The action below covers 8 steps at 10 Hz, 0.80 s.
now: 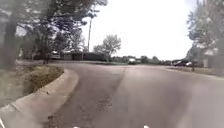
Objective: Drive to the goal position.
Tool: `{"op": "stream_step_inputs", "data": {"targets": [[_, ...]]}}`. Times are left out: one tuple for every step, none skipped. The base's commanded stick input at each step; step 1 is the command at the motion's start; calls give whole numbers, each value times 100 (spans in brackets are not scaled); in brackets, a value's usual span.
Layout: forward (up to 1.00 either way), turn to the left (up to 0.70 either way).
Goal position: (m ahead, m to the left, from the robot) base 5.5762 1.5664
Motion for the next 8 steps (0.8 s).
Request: {"op": "stream_step_inputs", "data": {"targets": [[100, 10], [100, 32], [100, 33], [100, 17], [100, 5], [100, 2], [100, 3], [100, 2]]}}
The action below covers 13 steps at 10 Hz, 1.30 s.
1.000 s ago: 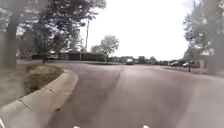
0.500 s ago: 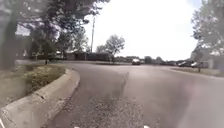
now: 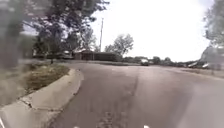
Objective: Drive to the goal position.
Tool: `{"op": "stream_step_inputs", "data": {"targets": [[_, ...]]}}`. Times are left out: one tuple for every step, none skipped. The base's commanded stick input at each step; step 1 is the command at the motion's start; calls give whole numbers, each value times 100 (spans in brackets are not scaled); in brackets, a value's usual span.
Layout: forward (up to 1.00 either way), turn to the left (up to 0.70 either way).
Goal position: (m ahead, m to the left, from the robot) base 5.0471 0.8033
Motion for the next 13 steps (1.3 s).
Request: {"op": "stream_step_inputs", "data": {"targets": [[100, 3], [100, 2], [100, 3], [100, 3], [100, 3], [100, 2], [100, 2], [100, 2], [100, 4], [100, 9], [100, 31], [100, 27], [100, 3]]}}
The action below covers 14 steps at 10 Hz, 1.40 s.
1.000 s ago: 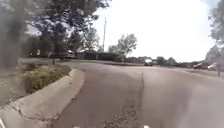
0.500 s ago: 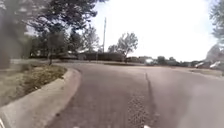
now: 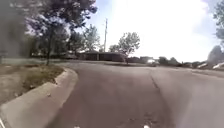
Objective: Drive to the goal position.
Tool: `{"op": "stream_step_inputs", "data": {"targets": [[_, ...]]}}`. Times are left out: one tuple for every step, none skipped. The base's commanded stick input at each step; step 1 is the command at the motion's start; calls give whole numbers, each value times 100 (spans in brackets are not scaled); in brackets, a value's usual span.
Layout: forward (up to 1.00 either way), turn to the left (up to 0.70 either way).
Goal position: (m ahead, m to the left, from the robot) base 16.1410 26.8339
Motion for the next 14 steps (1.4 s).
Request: {"op": "stream_step_inputs", "data": {"targets": [[100, 0], [100, 0], [100, 15], [100, 29], [100, 37], [100, 33], [100, 3], [100, 8], [100, 21], [100, 34], [100, 12], [100, 6], [100, 5], [100, 5]]}}
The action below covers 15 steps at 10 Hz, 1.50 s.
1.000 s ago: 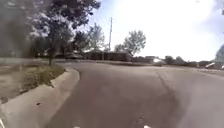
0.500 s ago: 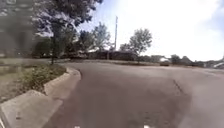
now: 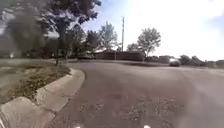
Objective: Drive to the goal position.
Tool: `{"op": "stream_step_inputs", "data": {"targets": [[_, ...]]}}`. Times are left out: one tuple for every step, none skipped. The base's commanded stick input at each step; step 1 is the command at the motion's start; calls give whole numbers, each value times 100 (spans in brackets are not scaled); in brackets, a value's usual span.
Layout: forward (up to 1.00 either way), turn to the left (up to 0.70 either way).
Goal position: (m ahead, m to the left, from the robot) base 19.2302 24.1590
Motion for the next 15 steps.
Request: {"op": "stream_step_inputs", "data": {"targets": [[100, 5], [100, 3], [100, 1], [100, 0], [100, 0], [100, 0], [100, 0], [100, 0], [100, 0], [100, 0], [100, 0], [100, 0], [100, 0], [100, 0], [100, 0]]}}
